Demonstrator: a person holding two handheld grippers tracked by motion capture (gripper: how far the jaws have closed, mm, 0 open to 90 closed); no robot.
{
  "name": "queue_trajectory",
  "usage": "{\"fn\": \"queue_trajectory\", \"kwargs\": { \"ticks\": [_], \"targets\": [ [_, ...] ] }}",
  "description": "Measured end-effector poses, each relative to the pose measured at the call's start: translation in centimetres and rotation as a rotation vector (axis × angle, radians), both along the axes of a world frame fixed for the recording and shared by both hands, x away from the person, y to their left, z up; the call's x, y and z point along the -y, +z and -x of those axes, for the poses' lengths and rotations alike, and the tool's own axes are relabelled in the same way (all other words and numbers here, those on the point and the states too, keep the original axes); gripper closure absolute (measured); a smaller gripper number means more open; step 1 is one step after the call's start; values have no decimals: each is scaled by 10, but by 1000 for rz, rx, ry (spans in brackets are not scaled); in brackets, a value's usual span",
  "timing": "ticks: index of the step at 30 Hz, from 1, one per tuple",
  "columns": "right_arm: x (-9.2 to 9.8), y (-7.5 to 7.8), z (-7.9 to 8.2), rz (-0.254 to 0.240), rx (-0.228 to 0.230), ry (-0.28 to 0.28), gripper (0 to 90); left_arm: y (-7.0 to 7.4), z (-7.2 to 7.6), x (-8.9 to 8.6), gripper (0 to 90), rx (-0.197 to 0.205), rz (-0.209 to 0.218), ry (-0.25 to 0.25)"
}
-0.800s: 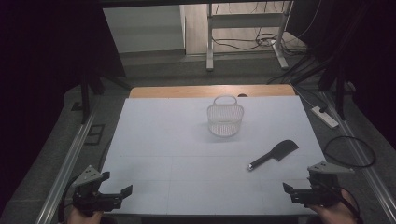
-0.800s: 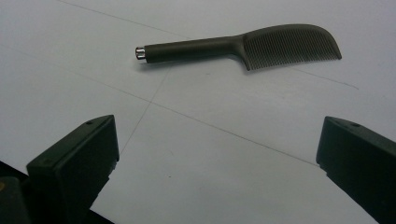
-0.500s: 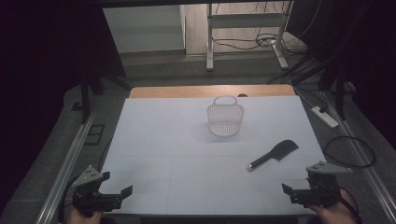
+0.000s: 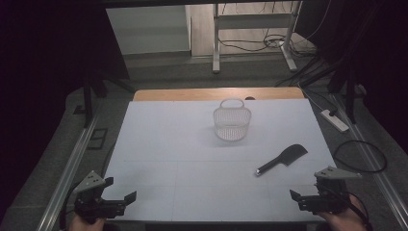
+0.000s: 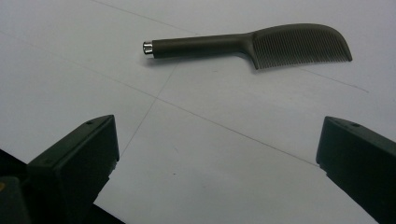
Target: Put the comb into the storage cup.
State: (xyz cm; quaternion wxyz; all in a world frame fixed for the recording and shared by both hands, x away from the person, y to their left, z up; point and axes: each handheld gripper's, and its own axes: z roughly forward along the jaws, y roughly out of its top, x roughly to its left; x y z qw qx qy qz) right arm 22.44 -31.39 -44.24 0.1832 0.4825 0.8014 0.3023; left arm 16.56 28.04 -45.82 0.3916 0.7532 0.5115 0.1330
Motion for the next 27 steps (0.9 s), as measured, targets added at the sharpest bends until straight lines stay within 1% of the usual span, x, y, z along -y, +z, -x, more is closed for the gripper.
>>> {"fn": "queue_trajectory", "kwargs": {
  "ticks": [1,9,16,21,27],
  "targets": [
    [-1,0,0,3,-5,4,0,0,0,0,0,1,0,0],
    [-2,0,0,7,-2,13,0,1,1,0,0,12,-8,17],
    [-3,0,0,14,-2,27,0,1,1,0,0,12,-5,19],
    [-3,0,-1,11,-13,28,0,0,1,0,0,8,-5,16],
    [-5,1,-2,11,4,51,0,0,0,0,0,3,1,14]
  ]
}}
